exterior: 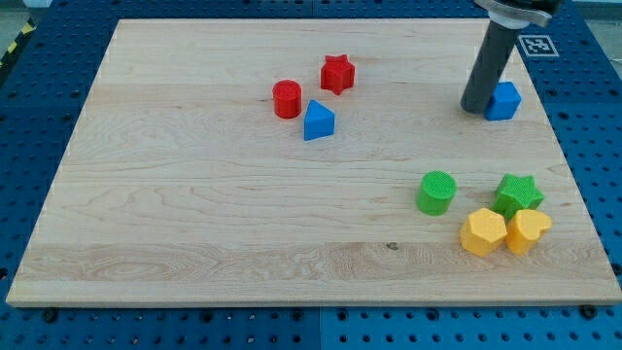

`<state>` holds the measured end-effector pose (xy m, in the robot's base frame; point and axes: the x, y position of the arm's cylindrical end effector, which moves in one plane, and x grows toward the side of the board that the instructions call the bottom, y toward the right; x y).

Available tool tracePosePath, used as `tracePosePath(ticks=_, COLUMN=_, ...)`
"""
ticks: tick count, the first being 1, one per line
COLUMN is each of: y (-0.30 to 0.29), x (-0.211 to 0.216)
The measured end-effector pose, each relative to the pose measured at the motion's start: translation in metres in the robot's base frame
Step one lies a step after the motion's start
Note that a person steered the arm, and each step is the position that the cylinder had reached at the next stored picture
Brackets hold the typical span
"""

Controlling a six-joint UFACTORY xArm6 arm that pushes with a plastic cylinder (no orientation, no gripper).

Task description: Slide the triangle bottom of the cube

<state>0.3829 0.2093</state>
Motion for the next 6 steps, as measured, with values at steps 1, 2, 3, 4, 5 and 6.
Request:
tracePosePath(ticks=1, y=-0.015, x=0.029)
tracePosePath(ticks=2, y=-0.055, x=0.052)
tracePosePath(ticks=3, y=-0.112, x=0.069)
tracePosePath(ticks=4, y=-0.144, x=0.069)
tracePosePath(ticks=5, y=-0.144, x=0.069)
tracePosePath(ticks=6, y=-0.157, x=0.069)
